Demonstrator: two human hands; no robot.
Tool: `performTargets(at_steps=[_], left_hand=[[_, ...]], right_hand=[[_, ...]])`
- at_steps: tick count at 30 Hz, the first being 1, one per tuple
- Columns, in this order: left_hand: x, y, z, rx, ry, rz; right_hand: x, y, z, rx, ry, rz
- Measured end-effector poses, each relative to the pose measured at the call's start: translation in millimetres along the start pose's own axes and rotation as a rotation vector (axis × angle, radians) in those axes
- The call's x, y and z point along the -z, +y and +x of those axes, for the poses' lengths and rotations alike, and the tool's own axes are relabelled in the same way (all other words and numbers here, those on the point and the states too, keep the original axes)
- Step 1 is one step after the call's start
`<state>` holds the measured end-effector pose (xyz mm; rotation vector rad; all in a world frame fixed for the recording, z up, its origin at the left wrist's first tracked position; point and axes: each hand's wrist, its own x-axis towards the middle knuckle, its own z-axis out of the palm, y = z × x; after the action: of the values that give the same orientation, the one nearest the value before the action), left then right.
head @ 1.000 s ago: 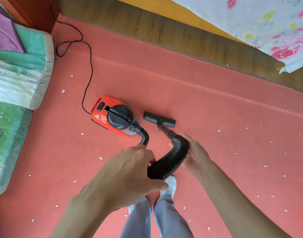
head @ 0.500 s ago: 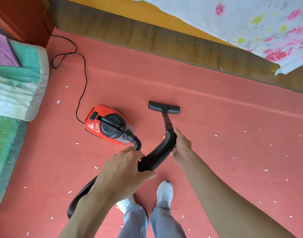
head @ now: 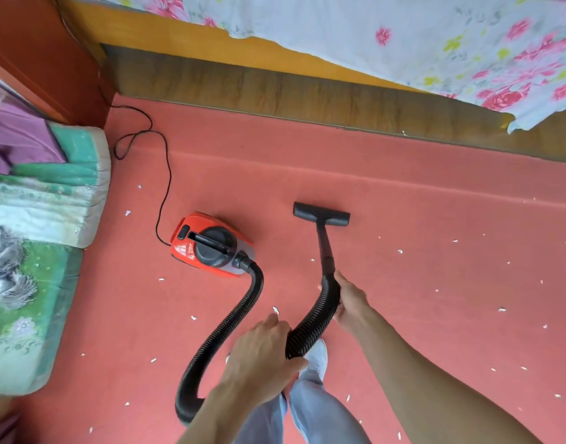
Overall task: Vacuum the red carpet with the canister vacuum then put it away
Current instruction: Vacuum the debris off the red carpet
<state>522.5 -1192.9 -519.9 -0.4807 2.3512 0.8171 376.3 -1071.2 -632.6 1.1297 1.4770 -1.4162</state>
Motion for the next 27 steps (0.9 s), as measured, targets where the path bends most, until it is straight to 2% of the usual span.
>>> performTargets(at_steps=[5, 10, 13, 18, 22, 27], left_hand=[[-1, 3, -27, -0.007, -0.05, -0.038], [-10, 0, -38, -0.055, -0.165, 0.054], [-14, -1, -43, -0.035, -0.217, 0.045], [5, 1, -49, -0.068, -0.164, 0.032], [20, 6, -42, -0.074, -0.152, 0.07], [18, 0, -32, -0.034, -0.156, 0.073]], right_hand=[[28, 13, -14, -0.051, -0.012, -0.08], [58, 45, -15, -0.246, -0.04, -0.233], [65, 59, -19, -0.244, -0.013, -0.173], [62, 58, -35, -0.17, 0.034, 0.015], [68, 56, -36, -0.218, 0.019, 0.045], [56, 49, -34, -0.185, 0.048, 0.052]])
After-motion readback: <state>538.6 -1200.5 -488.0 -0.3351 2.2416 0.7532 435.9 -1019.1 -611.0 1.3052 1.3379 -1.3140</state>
